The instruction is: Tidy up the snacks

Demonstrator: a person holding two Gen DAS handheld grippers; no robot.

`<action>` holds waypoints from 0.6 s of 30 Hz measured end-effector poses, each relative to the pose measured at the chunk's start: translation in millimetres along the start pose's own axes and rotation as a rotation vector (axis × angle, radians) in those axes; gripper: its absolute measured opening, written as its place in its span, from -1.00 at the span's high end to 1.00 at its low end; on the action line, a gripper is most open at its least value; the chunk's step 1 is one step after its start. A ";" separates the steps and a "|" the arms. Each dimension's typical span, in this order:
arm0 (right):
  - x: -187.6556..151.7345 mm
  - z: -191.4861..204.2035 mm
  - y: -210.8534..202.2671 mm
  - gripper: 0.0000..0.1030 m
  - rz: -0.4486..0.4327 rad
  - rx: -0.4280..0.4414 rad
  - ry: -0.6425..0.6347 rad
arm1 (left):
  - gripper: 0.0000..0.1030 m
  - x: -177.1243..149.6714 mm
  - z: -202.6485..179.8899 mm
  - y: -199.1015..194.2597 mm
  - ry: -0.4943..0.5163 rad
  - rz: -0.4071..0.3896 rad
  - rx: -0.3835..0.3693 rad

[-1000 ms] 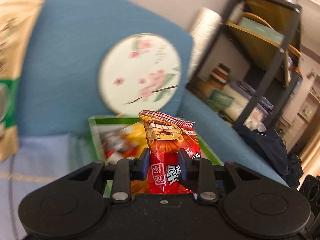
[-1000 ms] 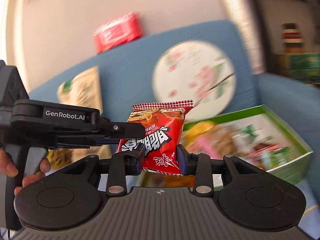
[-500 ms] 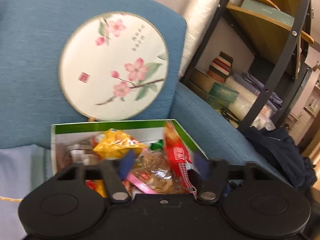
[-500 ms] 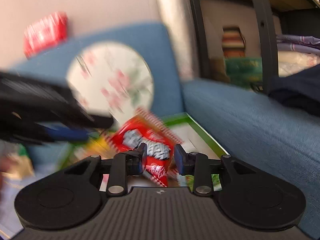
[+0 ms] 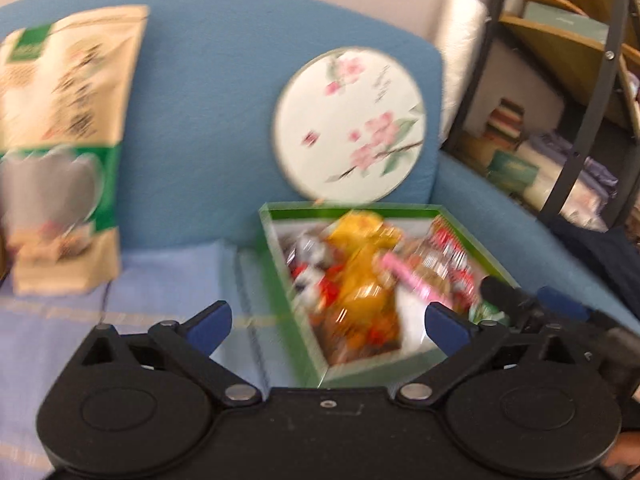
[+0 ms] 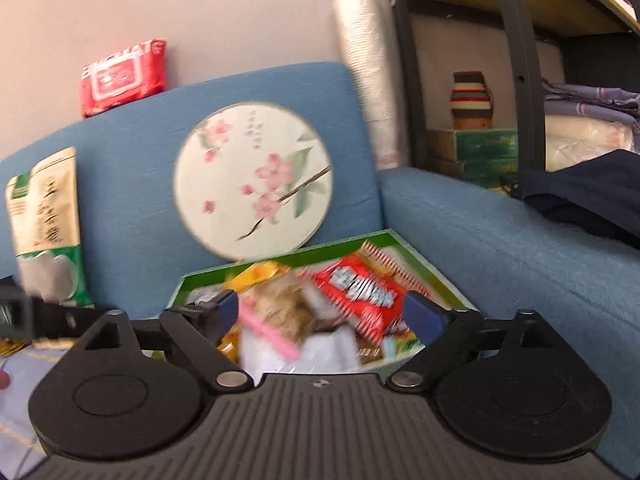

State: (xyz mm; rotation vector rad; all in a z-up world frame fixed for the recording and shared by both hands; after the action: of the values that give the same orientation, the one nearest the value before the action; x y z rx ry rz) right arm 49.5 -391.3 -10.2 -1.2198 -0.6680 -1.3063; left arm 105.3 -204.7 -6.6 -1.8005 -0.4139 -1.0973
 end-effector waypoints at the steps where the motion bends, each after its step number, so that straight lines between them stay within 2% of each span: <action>1: -5.2 3.4 -4.9 -1.00 0.014 -0.002 -0.013 | -1.00 -10.0 1.9 -4.5 -0.010 0.008 0.014; 5: -38.4 8.8 -25.2 -1.00 0.099 -0.056 -0.105 | -1.00 -48.0 -0.3 -13.4 -0.030 0.053 0.053; 9: -66.3 2.5 -44.7 -1.00 0.154 -0.101 -0.112 | -1.00 -78.2 -7.0 -19.8 -0.030 0.110 0.077; 14: -65.0 -4.0 -46.9 -1.00 0.142 -0.158 -0.134 | -1.00 -90.1 -4.9 -23.0 -0.017 0.126 0.145; 18: -65.0 -5.1 -45.7 -1.00 0.154 -0.151 -0.124 | -1.00 -89.5 0.3 -23.1 -0.025 0.126 0.187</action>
State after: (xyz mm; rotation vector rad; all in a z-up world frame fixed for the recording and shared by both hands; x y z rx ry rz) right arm -8.7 -365.7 -58.1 -1.4555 -0.5589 -1.1766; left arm 41.6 -177.2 -67.6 -1.6534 -0.3988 -0.9194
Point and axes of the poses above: each gripper's, at about its wrist camera, not at the fingertips, and y roughly the way its jaws point, z to its left, x to its top, the point moved 10 cm from there along y, roughly the way its jaws point, and after that the axes turned 6 degrees about y, right-handed, at the moved point
